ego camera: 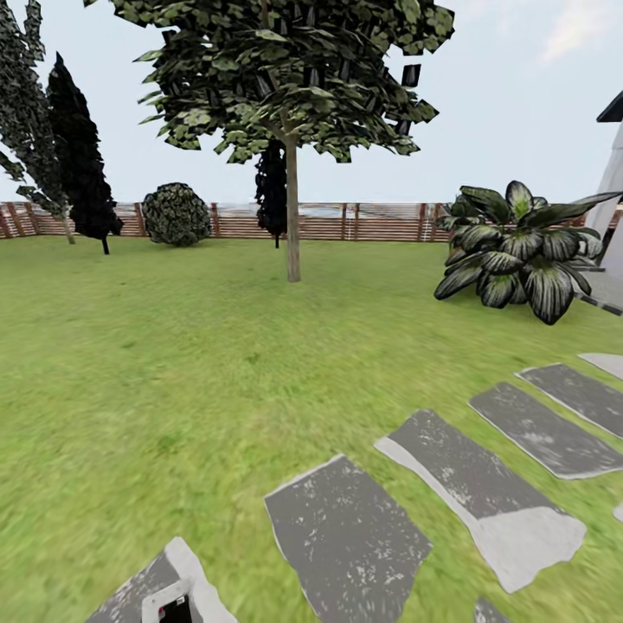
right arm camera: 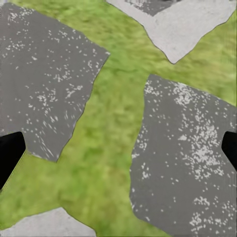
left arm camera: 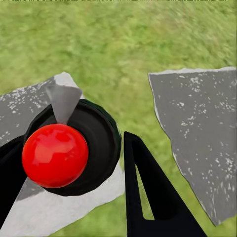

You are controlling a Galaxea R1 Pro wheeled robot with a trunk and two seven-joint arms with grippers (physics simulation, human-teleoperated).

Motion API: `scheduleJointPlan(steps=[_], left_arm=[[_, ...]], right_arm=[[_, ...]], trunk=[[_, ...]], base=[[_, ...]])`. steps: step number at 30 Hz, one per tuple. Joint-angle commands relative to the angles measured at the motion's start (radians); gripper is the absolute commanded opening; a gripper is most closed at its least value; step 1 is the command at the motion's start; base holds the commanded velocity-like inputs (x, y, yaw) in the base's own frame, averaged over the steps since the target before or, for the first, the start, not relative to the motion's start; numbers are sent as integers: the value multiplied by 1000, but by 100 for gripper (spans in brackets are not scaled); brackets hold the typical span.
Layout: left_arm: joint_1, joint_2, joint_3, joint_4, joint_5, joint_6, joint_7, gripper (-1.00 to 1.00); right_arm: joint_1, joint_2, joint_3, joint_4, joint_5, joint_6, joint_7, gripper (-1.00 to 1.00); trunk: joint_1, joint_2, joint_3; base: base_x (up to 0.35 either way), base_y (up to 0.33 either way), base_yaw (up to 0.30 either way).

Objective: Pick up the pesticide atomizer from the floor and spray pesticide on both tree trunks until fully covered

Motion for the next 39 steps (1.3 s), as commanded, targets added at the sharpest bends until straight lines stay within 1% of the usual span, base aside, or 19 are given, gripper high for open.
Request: scheduleJointPlan(steps=[1,39], left_arm=[[0,1,-8,0,6,-4,7,-100],[0,1,-7,1,5,-5,7,-100]], right_arm=[[0,0,-4,1,-4,-4,5,100],[-1,2,-3,3,-5,-4,5,100]], trunk=[[0,-1,0],[0,-1,0]], base=[[334,0,0],[334,0,0]])
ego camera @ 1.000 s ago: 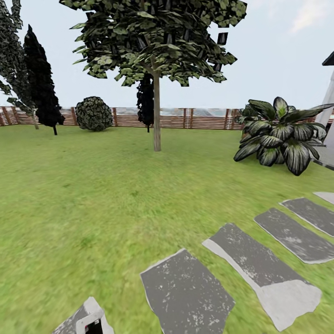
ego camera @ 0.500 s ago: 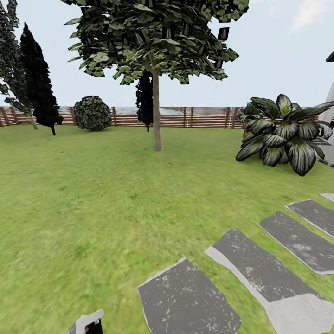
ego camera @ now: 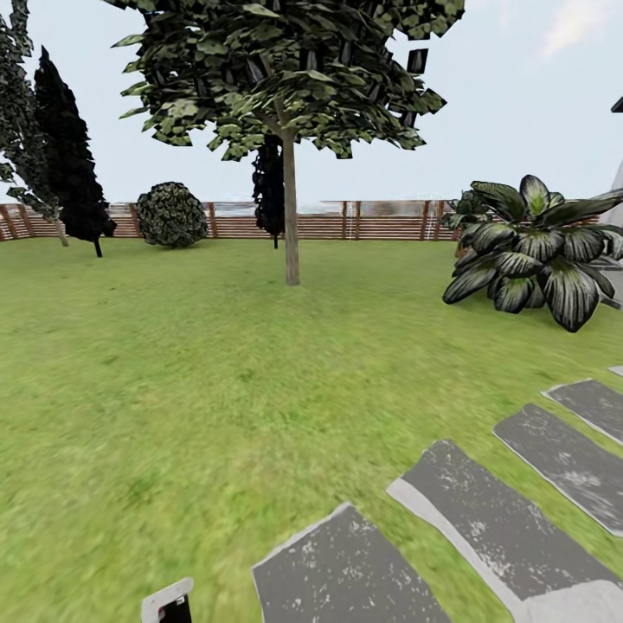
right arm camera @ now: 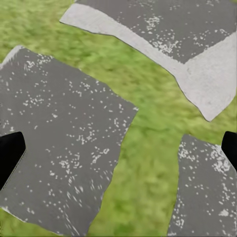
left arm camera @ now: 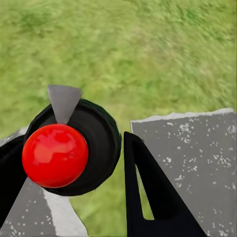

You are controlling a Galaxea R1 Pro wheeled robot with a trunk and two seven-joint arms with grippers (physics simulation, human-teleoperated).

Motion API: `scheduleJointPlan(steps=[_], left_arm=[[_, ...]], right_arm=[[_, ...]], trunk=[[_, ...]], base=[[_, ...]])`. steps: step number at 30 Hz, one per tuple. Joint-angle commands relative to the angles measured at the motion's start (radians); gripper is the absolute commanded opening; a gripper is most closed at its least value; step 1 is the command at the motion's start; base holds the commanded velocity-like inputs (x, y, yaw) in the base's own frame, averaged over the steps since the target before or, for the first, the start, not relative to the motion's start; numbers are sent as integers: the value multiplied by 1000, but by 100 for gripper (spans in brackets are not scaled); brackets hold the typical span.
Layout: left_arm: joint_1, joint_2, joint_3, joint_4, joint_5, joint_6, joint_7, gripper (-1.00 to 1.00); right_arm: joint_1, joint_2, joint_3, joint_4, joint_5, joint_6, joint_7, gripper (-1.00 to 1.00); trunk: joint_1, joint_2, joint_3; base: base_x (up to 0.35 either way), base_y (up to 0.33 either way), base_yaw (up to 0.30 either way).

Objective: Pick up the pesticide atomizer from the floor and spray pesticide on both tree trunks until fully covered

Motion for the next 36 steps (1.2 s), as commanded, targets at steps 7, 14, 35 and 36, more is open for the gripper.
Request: scheduleJointPlan(steps=[7,14,35,36], left_arm=[[0,1,-8,1,6,-5,8,-100],[0,1,-8,0,6,-5,7,-100],[0,2,-8,0,9,-6,9,-100],[0,3,-8,0,9,-6,9,-100]], right_arm=[[-1,0,-4,1,-4,-4,5,100],[-1,0,-4,1,-4,-4,5,100],[-1,0,-4,1,-4,-4,6,100],[-1,0,-4,1,-4,-4,6,100]], trunk=[[1,0,0],[1,0,0],[1,0,0],[1,0,0]], base=[[334,0,0],[334,0,0],[334,0,0],[334,0,0]])
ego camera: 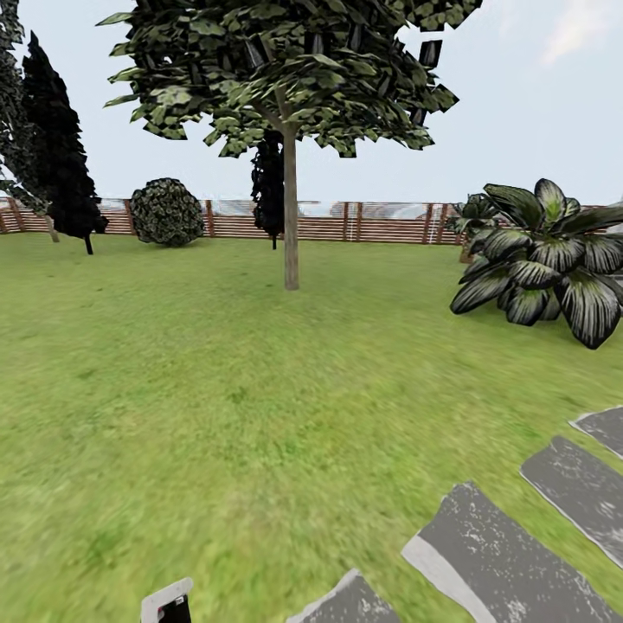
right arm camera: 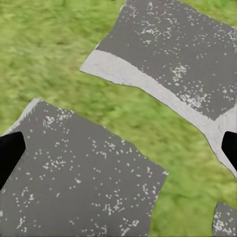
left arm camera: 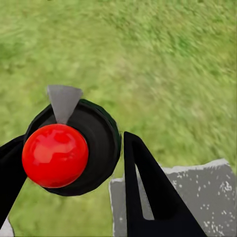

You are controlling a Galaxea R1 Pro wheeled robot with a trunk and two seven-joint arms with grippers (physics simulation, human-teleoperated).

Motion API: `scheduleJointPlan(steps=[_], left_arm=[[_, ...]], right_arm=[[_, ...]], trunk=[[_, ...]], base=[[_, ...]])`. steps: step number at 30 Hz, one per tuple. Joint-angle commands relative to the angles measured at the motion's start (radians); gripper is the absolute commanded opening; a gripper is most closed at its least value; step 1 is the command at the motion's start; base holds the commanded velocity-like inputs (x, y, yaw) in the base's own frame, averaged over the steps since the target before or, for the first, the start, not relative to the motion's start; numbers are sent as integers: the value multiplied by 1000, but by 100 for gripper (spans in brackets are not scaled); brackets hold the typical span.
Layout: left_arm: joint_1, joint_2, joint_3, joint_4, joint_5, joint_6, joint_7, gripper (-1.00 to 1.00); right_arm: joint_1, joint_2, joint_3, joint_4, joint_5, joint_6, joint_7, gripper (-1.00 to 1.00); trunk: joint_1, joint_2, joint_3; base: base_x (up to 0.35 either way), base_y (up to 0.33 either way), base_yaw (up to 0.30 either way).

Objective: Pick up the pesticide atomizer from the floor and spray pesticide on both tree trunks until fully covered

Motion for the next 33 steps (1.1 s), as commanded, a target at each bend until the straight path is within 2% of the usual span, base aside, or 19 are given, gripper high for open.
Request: scheduleJointPlan(steps=[1,33], left_arm=[[0,1,-8,0,6,-4,7,-100],[0,0,-8,0,5,-7,6,-100]], right_arm=[[-1,0,-4,1,-4,-4,5,100],[-1,-1,12,10,-2,-4,5,100]], trunk=[[1,0,0],[1,0,0]], base=[[334,0,0],[334,0,0]])
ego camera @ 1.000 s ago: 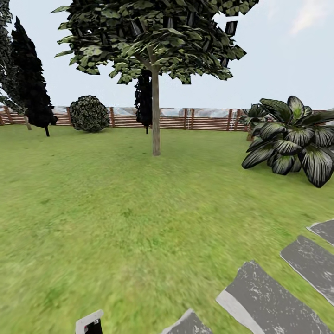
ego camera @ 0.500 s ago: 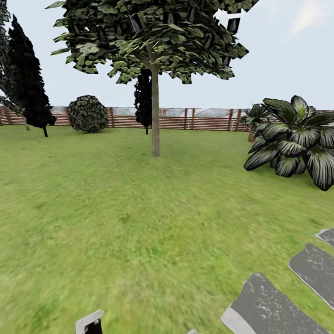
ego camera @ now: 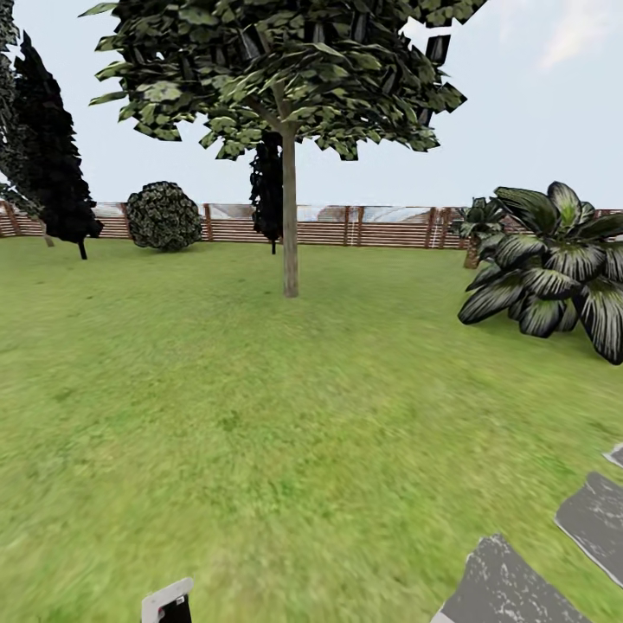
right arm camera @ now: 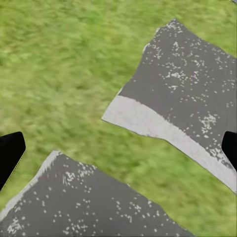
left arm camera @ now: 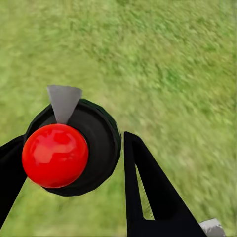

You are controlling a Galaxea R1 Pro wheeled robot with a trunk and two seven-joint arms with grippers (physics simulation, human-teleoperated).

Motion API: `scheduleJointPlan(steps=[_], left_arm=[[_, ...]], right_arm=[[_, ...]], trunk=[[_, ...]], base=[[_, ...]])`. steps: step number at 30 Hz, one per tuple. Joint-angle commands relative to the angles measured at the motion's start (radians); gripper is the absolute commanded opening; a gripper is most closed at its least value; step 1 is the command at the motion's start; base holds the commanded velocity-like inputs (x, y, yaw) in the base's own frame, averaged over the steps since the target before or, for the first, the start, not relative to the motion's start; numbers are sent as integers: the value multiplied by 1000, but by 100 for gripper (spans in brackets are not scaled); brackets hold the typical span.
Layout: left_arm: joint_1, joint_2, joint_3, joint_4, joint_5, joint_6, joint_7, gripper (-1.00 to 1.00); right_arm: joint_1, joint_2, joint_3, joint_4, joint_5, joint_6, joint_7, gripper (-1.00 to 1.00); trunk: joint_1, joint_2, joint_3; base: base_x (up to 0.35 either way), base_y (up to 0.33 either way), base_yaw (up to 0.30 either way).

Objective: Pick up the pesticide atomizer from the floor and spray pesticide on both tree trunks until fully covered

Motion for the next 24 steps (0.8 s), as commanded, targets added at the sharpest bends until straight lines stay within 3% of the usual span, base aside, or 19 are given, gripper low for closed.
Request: scheduleJointPlan(steps=[1,10,24], left_arm=[[0,1,-8,0,6,-4,7,-100],[0,1,-8,0,6,-5,7,-100],[0,1,-8,0,6,-5,8,-100]], right_arm=[[-1,0,-4,1,-4,-4,5,100],[-1,0,19,2,-4,-3,4,100],[-1,1,22,2,-5,-4,3,100]], trunk=[[1,0,0],[1,0,0],[1,0,0]], base=[[334,0,11],[334,0,130],[334,0,12]])
